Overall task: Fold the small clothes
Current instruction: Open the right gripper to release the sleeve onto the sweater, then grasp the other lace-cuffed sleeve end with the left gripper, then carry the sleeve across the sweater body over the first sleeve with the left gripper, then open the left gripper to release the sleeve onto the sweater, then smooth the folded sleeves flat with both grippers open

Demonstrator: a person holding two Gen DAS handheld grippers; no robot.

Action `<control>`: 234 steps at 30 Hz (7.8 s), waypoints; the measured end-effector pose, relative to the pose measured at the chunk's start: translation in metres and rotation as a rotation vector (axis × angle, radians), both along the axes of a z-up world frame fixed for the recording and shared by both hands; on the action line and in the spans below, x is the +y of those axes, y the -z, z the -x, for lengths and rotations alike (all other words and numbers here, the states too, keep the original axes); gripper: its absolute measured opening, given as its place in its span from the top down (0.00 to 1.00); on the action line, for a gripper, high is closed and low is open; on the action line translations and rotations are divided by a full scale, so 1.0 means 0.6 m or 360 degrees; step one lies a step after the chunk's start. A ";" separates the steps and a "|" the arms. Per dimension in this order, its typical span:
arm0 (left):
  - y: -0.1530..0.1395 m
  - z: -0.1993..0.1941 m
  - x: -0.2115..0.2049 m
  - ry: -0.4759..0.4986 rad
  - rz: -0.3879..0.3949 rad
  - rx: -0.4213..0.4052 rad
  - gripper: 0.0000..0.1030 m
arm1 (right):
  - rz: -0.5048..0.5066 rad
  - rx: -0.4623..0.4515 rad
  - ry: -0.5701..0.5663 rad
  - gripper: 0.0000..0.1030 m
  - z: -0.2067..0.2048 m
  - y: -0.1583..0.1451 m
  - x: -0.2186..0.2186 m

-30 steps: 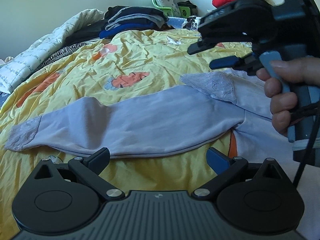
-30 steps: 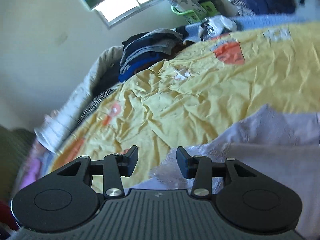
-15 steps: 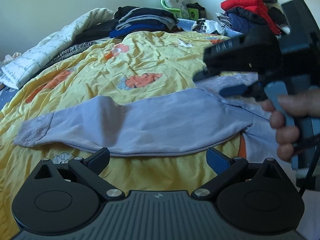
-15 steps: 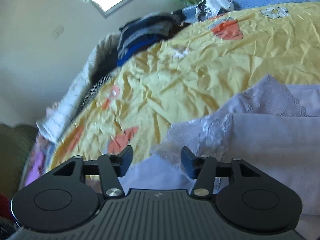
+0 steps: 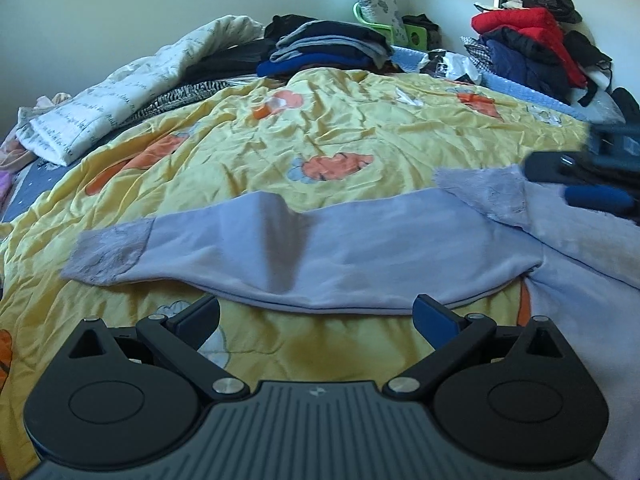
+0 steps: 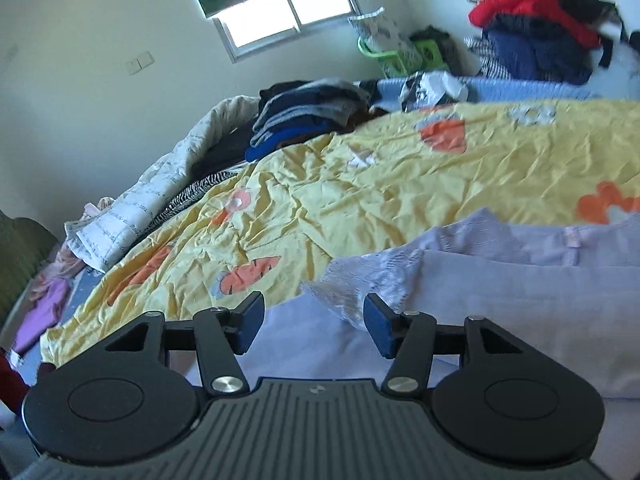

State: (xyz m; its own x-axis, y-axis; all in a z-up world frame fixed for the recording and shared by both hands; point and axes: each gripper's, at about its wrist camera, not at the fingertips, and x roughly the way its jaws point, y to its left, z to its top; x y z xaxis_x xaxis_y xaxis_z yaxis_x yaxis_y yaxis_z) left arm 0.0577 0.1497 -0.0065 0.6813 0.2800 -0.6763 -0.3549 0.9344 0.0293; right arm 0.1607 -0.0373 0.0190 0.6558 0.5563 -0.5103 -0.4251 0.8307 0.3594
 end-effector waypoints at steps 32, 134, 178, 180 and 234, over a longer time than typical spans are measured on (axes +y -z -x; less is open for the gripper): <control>0.086 0.057 0.322 -0.0479 0.1481 -0.0757 0.00 | -0.0026 0.0045 -0.0006 0.35 0.087 0.033 -0.022; -0.049 -0.241 -0.462 0.0915 -0.0174 -0.0439 0.96 | 0.0137 0.0032 0.0750 0.30 0.126 0.092 -0.383; -0.008 -0.250 -0.596 0.1219 -0.0083 -0.0173 0.77 | 0.0145 0.0077 0.0904 0.29 0.158 0.107 -0.443; -0.011 -0.249 -0.601 0.1233 -0.0042 -0.0177 0.50 | 0.0147 0.0079 0.0910 0.29 0.158 0.107 -0.444; 0.045 -0.201 -0.268 0.0766 -0.0236 -0.0106 0.18 | 0.0582 -0.0033 0.0452 0.22 -0.048 0.078 -0.296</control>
State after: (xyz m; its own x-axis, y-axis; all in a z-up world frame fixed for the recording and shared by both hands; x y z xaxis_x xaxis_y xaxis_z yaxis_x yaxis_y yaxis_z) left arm 0.1781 -0.0110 -0.0338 0.7969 0.0132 -0.6039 0.1096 0.9800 0.1661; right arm 0.1896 -0.2150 -0.0281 0.7685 0.1389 -0.6245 -0.1662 0.9860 0.0148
